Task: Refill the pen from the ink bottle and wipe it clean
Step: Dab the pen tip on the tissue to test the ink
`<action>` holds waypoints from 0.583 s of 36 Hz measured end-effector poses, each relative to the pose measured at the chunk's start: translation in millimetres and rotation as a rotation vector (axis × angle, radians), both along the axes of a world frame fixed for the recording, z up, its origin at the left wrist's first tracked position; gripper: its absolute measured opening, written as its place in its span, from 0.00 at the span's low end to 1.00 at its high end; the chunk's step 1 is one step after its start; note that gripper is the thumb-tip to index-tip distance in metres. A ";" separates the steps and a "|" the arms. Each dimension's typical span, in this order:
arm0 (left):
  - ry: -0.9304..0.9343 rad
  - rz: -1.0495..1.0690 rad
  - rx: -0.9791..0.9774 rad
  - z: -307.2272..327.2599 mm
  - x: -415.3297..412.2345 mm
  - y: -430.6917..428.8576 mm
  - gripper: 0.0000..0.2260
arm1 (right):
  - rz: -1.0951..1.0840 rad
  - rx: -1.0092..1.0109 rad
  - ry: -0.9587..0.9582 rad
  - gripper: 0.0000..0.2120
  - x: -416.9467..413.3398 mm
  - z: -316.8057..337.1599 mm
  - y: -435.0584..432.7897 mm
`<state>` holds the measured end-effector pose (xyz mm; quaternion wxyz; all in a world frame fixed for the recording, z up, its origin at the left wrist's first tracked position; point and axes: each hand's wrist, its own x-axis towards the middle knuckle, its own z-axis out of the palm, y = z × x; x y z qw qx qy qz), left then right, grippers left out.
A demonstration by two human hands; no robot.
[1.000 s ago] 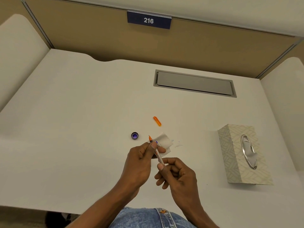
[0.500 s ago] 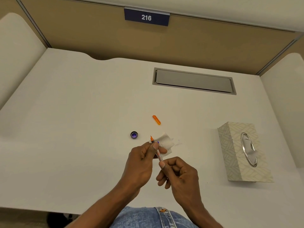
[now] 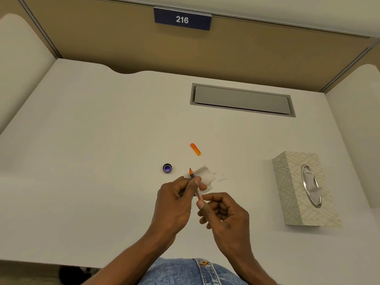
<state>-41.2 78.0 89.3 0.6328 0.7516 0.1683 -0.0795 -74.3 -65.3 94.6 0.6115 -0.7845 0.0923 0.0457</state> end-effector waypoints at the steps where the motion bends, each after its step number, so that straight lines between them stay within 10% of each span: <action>1: 0.001 0.005 0.003 0.4 -0.5 0.0 0.13 | -0.011 -0.023 -0.022 0.12 0.2 -0.3 0.0; 21: 0.016 0.027 -0.028 9.2 -14.9 -14.4 0.08 | -0.115 -0.373 -0.356 0.09 -5.8 -20.0 0.4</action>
